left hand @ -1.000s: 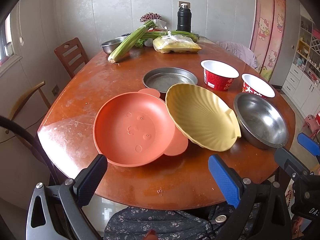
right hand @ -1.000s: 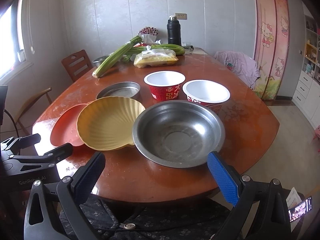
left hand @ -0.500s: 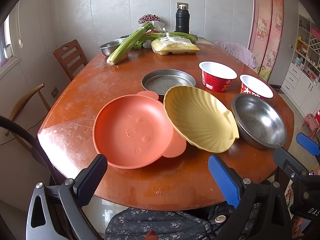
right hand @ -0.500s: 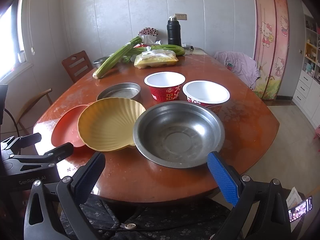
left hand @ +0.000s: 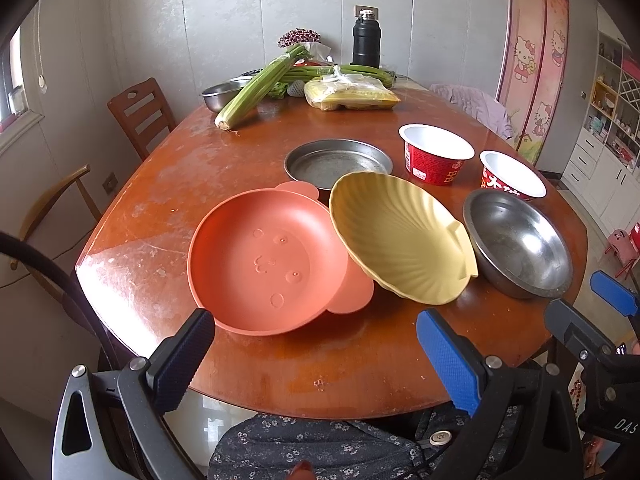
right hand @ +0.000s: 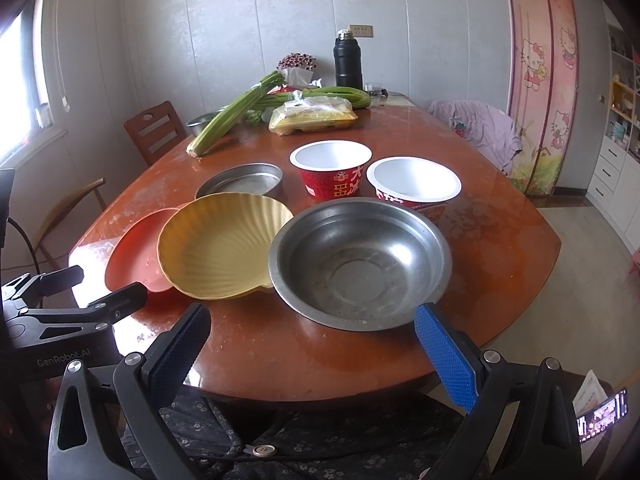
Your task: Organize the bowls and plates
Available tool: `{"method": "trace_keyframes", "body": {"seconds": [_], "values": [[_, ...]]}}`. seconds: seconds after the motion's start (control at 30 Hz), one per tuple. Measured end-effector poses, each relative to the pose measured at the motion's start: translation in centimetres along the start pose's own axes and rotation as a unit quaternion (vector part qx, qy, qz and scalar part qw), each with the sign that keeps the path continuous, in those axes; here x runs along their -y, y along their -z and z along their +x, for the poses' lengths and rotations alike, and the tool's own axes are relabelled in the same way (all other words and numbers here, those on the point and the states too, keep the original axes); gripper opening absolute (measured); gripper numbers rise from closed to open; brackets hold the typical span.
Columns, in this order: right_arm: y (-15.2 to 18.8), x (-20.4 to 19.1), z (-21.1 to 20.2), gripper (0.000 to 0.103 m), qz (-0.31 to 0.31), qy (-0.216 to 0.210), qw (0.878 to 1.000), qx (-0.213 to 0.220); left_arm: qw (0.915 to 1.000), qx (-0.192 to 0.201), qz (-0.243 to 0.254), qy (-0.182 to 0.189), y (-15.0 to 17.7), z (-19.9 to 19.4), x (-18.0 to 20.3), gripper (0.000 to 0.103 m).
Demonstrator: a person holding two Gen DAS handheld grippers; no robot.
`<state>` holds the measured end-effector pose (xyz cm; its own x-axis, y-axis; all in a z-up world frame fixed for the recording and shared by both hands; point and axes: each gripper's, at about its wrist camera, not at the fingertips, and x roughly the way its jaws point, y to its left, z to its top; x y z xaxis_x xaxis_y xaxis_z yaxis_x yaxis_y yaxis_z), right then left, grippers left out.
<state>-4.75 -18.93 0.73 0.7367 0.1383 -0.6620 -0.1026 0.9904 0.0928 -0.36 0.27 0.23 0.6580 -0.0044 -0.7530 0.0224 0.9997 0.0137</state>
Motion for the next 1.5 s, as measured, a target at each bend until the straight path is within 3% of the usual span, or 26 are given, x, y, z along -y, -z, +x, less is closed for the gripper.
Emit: {"method": "trace_keyframes", "body": {"seconds": [0.2,0.43,0.57,0.7,0.9,1.07,1.3,1.5], "values": [[-0.1,-0.3,0.0,0.101,0.01,-0.013,1.0,-0.01,0.9999,-0.001,0.004,0.013,-0.6,-0.2,-0.7,0.102],[-0.4,-2.0,0.8,0.101,0.032,-0.038,0.998,-0.042,0.9993,-0.014,0.025,0.023,-3.5,0.4,-2.9,0.102],[-0.7,-3.1,1.5,0.101,0.047,-0.049,0.996,-0.057,0.9972,-0.035,0.042,0.051,-5.3,1.8,-3.6,0.102],[-0.8,-3.3,2.7,0.101,0.075,-0.047,0.994,-0.068,0.9959,-0.039,0.064,0.051,-6.6,3.3,-3.3,0.102],[-1.0,-3.1,4.3,0.098,0.117,-0.055,0.988,-0.083,0.9905,-0.06,0.086,0.089,-7.8,5.4,-2.5,0.102],[-1.3,-3.6,5.2,0.09,0.124,-0.059,0.986,-0.091,0.989,-0.061,0.1,0.089,-8.1,6.4,-2.1,0.101],[-1.5,-3.6,7.1,0.077,0.148,-0.057,0.981,-0.109,0.9863,-0.066,0.12,0.093,-8.1,7.3,-1.5,0.086],[-1.8,-3.6,8.2,0.074,0.156,-0.046,0.981,-0.108,0.9847,-0.077,0.124,0.095,-8.2,8.0,-1.4,0.072]]}}
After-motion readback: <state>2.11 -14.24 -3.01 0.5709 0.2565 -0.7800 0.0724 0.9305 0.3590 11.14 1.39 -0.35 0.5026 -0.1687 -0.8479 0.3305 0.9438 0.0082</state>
